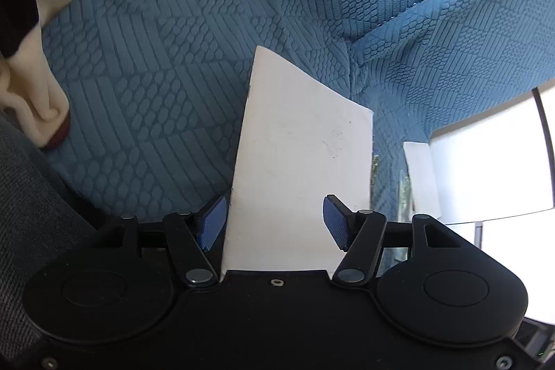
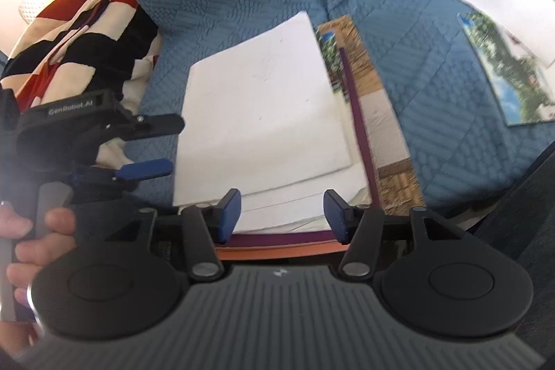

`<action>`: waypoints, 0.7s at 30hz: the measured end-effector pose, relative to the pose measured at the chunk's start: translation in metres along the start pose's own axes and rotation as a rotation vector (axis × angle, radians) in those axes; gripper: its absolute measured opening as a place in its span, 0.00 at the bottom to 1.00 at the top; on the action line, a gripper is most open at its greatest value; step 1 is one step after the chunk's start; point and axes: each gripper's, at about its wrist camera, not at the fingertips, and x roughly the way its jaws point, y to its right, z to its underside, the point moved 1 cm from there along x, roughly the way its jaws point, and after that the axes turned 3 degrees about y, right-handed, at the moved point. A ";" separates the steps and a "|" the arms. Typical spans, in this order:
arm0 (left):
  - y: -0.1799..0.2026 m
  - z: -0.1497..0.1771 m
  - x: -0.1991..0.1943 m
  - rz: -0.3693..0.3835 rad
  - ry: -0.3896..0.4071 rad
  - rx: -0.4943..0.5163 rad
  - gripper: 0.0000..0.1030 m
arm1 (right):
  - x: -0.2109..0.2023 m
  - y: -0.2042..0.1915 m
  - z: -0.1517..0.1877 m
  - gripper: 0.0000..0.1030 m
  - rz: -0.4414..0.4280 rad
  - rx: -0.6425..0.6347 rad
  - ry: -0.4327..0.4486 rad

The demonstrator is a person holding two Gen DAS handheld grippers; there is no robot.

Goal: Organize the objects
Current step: 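Lower the white sheets onto the stack and open the left tool, then back the left tool away and move it toward the white card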

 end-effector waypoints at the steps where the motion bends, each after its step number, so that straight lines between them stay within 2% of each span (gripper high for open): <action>1: 0.000 0.000 0.001 -0.010 0.007 0.006 0.58 | 0.000 -0.001 -0.001 0.54 0.017 -0.014 0.012; 6: 0.001 0.003 0.008 -0.050 0.041 0.041 0.58 | 0.005 -0.002 -0.011 0.54 0.065 -0.054 0.074; 9: 0.003 0.002 0.016 -0.048 0.035 0.068 0.58 | 0.014 -0.005 -0.018 0.54 0.113 -0.100 0.111; 13: 0.012 0.005 0.023 -0.052 0.042 0.121 0.58 | 0.028 -0.005 -0.024 0.53 0.112 -0.105 0.093; 21: 0.018 0.016 0.032 -0.037 0.025 0.148 0.62 | 0.032 -0.007 -0.020 0.55 0.132 -0.110 0.076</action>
